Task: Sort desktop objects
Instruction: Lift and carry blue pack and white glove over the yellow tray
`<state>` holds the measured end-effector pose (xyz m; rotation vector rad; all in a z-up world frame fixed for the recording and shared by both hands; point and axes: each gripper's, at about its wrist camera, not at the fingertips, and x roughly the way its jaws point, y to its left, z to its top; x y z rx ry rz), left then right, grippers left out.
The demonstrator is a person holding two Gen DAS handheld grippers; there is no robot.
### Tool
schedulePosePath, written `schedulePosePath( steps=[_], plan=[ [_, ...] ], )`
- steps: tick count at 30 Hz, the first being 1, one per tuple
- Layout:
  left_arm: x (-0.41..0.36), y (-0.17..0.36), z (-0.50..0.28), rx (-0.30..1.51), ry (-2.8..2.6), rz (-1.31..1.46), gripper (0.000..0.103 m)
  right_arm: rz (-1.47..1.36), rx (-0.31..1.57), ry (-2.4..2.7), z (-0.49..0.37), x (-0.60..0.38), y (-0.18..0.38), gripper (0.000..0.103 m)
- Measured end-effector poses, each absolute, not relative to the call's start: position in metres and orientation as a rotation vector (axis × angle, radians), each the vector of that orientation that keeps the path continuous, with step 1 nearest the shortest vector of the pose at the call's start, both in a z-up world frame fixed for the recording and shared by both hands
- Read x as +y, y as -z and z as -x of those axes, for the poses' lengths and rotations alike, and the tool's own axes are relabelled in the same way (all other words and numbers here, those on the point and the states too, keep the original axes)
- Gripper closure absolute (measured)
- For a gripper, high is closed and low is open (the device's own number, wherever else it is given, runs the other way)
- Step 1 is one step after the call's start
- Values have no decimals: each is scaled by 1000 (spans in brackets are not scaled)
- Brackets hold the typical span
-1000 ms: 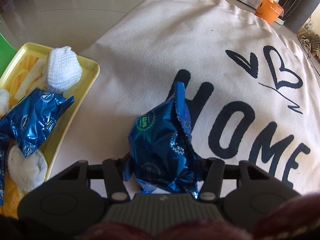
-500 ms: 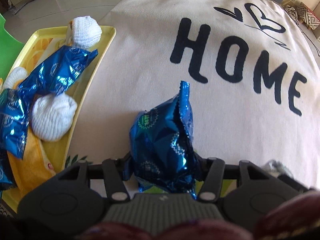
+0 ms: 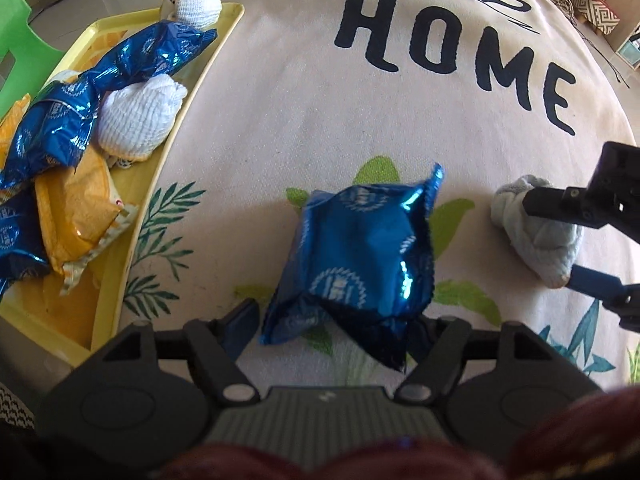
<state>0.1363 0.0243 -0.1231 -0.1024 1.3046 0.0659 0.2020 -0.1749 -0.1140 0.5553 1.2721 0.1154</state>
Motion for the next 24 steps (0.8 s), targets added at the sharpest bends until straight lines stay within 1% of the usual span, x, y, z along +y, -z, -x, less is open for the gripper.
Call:
schedulePosePath(
  steps=[3,6,8,10,14,24],
  plan=[
    [24,115,-133,1264,-53,66,21,-573,1263,-121,-201,-177,112,30],
    [22,105,-132,1216,-25,62,16,-559,1239,-115,-201,-175,108,23],
    [21,105,-140,1199,-21,62,13,-547,1242,-125,-201,-172,109,23],
    [20,105,-145,1192,-19,59,13,-529,1246,-131,-202,-168,110,23],
    [17,104,-142,1170,15,67,6,-465,1236,-141,-203,-160,109,23],
    [17,114,-147,1166,37,114,3,-327,1216,-138,-205,-146,111,21]
  ],
)
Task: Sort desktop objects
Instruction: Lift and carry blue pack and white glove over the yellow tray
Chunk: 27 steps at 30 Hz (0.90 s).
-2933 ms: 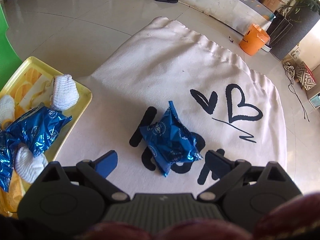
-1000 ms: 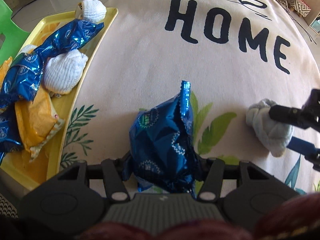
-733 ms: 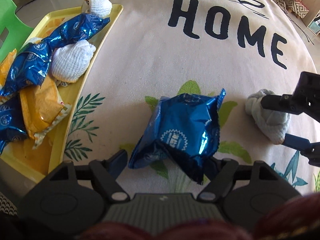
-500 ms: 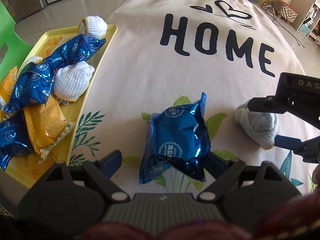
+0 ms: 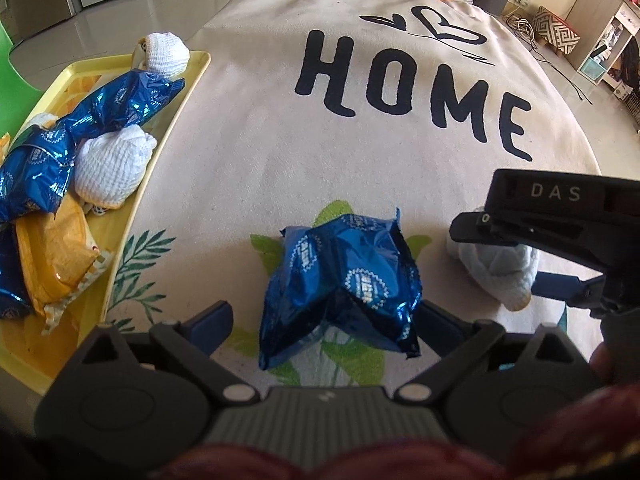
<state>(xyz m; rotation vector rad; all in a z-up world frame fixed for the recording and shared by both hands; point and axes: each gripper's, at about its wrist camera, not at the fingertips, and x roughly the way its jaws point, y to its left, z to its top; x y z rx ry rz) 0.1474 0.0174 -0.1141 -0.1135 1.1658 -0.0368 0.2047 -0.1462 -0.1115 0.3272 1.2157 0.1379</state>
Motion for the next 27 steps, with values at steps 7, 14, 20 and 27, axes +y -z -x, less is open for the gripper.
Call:
schedulePosePath(
  steps=[7,14,20,27],
  plan=[
    [12,119,-152,1171,47,119,0,-236,1193,-140,-204,-136,112,21],
    [11,132,-156,1177,-14,65,17,-134,1153,-121,-200,-126,112,31],
    [15,128,-153,1176,-25,70,35,-120,1142,-133,-199,-124,110,40],
    [23,121,-148,1167,-49,74,37,-145,1153,-127,-196,-123,108,43]
  ],
)
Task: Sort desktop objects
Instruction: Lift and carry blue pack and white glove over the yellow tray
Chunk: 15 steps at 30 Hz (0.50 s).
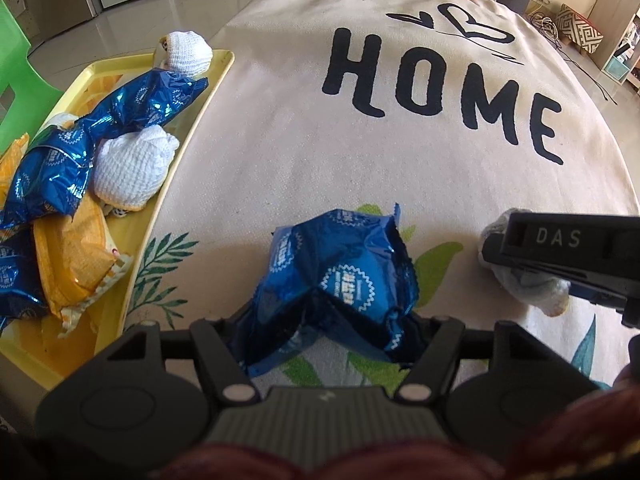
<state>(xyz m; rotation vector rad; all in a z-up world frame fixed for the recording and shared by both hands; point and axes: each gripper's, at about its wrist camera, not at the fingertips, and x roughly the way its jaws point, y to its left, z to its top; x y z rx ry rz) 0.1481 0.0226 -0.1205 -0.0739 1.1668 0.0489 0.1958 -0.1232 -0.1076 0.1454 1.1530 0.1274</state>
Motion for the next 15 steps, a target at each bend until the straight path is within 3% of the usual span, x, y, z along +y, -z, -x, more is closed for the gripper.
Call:
schedulePosePath(
  steps=[15],
  plan=[
    [36,88,-137,1147,-43,102,37,-141,1123,-270,-187,-103,58,43]
  ],
)
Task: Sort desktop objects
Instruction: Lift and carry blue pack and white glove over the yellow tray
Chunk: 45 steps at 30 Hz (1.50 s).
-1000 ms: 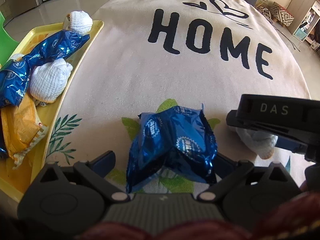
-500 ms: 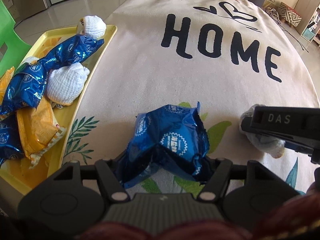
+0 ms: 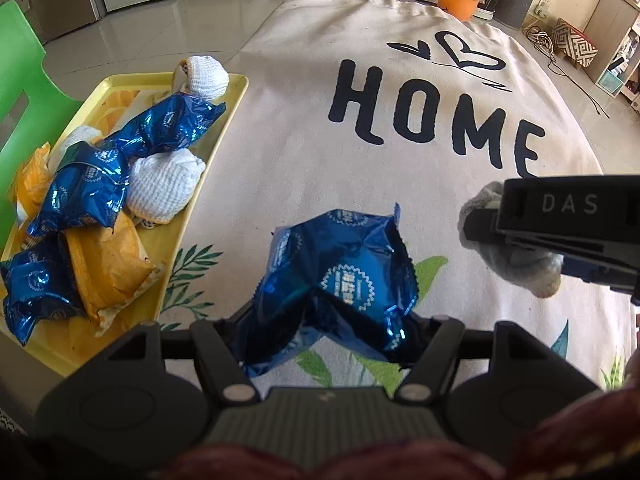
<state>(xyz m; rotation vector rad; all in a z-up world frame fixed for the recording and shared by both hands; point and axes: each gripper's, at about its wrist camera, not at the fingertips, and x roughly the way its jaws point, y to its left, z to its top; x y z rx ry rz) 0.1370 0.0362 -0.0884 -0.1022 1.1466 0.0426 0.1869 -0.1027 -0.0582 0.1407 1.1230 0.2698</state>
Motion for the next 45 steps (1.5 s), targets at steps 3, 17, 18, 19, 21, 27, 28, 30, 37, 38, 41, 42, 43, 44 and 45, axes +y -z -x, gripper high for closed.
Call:
schedulePosePath(
  steps=[3,17,18,19,21,27,28,30,37,38,41,42,43,44,45],
  plan=[
    [44,84,-135,1158,-55,113,37,-75,1113,-343,-182,-91,44,43],
    [67,71,-115,1143,-83,69,37,-118,1125,-387,-190,-77,45,43],
    [69,72,-115,1142,-89,73,37,-114,1121,-393,-190,-73,46,43],
    [71,72,-115,1142,-95,80,37,-113,1120,-398,-191,-70,47,43],
    [77,71,-116,1139,-108,104,37,-124,1126,-405,-193,-66,50,43],
    [104,65,-122,1115,-186,174,36,-153,1126,-434,-198,-53,50,43],
    [110,64,-123,1112,-206,183,36,-158,1121,-445,-199,-51,50,43],
    [121,64,-122,1106,-253,199,36,-181,1114,-476,-201,-44,49,43],
    [158,68,-120,1107,-413,272,36,-205,1078,-583,-205,-9,46,43],
    [161,68,-119,1106,-430,272,36,-207,1073,-600,-205,-3,45,43],
    [170,71,-118,1111,-483,280,36,-218,1062,-656,-207,13,44,43],
    [175,73,-118,1118,-496,291,36,-214,1054,-680,-206,19,43,43],
    [179,75,-118,1127,-510,302,36,-207,1046,-697,-205,24,42,43],
    [183,78,-118,1134,-523,313,36,-197,1037,-713,-204,30,41,43],
    [186,79,-117,1139,-531,322,36,-181,1025,-735,-202,36,40,43]
  ],
)
